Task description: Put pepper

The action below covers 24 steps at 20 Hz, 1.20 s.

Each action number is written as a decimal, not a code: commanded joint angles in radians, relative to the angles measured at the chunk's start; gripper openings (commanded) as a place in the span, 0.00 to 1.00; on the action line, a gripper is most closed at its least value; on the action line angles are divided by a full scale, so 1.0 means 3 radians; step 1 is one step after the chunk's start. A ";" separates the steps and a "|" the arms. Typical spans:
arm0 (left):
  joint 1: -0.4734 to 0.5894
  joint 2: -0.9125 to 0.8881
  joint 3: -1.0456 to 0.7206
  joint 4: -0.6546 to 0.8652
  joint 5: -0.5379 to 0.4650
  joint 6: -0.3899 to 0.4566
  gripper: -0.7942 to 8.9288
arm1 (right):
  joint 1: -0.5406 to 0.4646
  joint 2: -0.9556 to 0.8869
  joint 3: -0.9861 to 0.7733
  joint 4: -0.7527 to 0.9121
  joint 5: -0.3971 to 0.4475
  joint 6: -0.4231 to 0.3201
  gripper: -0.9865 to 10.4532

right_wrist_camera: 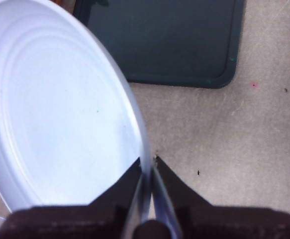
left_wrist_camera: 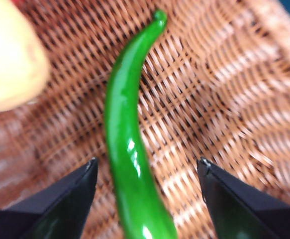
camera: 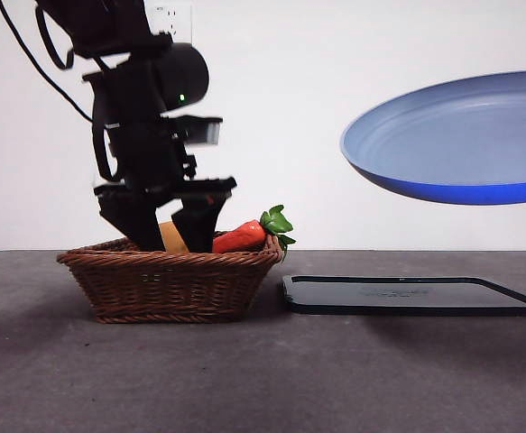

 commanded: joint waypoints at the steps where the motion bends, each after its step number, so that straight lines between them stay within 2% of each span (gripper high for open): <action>1: -0.0028 0.0114 0.0067 0.0112 -0.0013 0.0037 0.44 | 0.0001 0.0018 0.0070 0.0032 -0.0015 0.0031 0.09; 6: -0.0028 0.0184 0.0067 0.0150 -0.0122 0.0034 0.42 | 0.0003 0.0018 0.0070 0.0032 -0.0017 0.0029 0.09; 8: -0.0028 0.0217 0.0066 0.0146 -0.0118 0.0028 0.37 | 0.0003 0.0018 0.0070 0.0033 -0.0017 0.0029 0.09; 10: -0.0028 0.0225 0.0066 0.0150 -0.0120 0.0028 0.36 | 0.0003 0.0018 0.0070 0.0038 -0.0015 0.0029 0.09; 16: -0.0028 0.0216 0.0067 0.0150 -0.0183 0.0022 0.20 | 0.0003 0.0019 0.0070 0.0056 -0.0015 0.0028 0.09; 24: -0.0028 -0.0132 0.0067 0.0009 -0.0181 0.0010 0.20 | 0.0003 0.0042 0.0070 0.0058 -0.0015 0.0032 0.09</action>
